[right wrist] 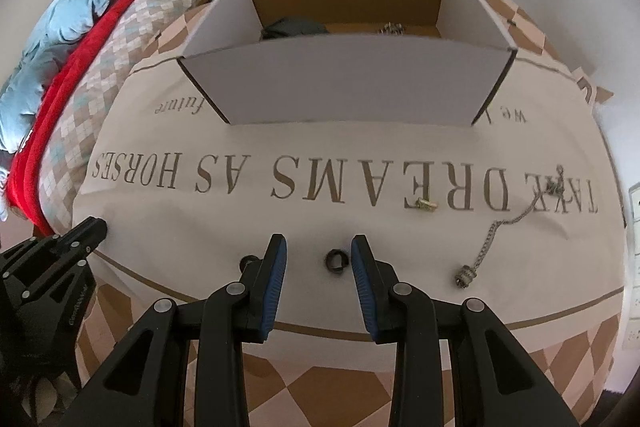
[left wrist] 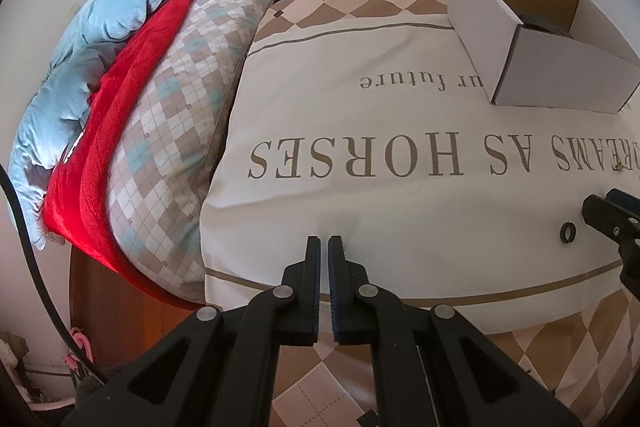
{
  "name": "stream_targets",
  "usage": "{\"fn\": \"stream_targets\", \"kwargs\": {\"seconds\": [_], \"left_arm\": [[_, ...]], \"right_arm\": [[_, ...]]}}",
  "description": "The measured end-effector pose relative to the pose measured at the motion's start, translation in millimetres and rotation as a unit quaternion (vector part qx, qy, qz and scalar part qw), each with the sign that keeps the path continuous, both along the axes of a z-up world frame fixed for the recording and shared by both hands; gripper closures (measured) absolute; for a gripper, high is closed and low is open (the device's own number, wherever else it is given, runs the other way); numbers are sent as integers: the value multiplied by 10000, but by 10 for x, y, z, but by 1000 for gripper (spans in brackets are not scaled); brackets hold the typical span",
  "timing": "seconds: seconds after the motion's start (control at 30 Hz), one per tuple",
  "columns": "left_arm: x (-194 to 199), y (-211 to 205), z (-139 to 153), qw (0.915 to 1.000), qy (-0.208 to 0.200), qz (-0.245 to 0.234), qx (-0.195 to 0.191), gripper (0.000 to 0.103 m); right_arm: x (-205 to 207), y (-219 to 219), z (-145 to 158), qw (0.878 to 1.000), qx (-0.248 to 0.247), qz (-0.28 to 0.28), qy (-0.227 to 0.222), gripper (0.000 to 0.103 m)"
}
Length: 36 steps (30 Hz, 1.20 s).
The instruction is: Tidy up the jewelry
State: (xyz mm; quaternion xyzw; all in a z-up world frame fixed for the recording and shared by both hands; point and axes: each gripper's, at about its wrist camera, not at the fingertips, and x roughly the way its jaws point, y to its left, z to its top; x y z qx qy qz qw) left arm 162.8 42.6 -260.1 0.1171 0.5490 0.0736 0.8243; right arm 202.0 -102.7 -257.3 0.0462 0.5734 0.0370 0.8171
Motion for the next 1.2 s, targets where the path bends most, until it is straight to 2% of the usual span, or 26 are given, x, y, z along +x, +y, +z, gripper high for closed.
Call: {"fn": "stream_targets", "kwargs": {"seconds": [0.2,0.27,0.3,0.4,0.8,0.83,0.9,1.03,1.1,1.17,1.2], "left_arm": [[17,-2,11,10000,5,-4,5,101],[11,-5,17,10000,-5,-6,9,101],[17,-5,19,10000,-6,-8,9,101],[15,-6,15,10000,-2,5,9,101],[23,15,74,10000,-45,40,-11,101],[19,17,81,10000,-55,44,-21,101],[19,13,105,10000,-74,41,-40,101],[20,-4,133,9999,-108,30,-68,101],[21,-6,137,9999,-112,37,-80,101],[24,2,145,9999,-113,53,-96,101],[24,9,149,9999,-117,59,-99,101]], "right_arm": [[-7,12,1,10000,-21,3,-46,68],[-8,11,0,10000,-36,1,-60,76],[-8,-10,-4,10000,-20,-14,-79,84],[-5,-58,-6,9999,22,-50,-95,91],[-48,-107,86,9994,64,-96,-341,91],[-50,-120,117,9992,79,-105,-385,99],[-50,-148,175,9988,116,-153,-457,100],[-34,-279,278,9977,470,-209,-430,100],[-25,-308,262,9961,803,-191,-321,98],[-34,-279,248,9957,862,-95,-317,80],[-37,-255,231,9953,926,-27,-293,60]]}}
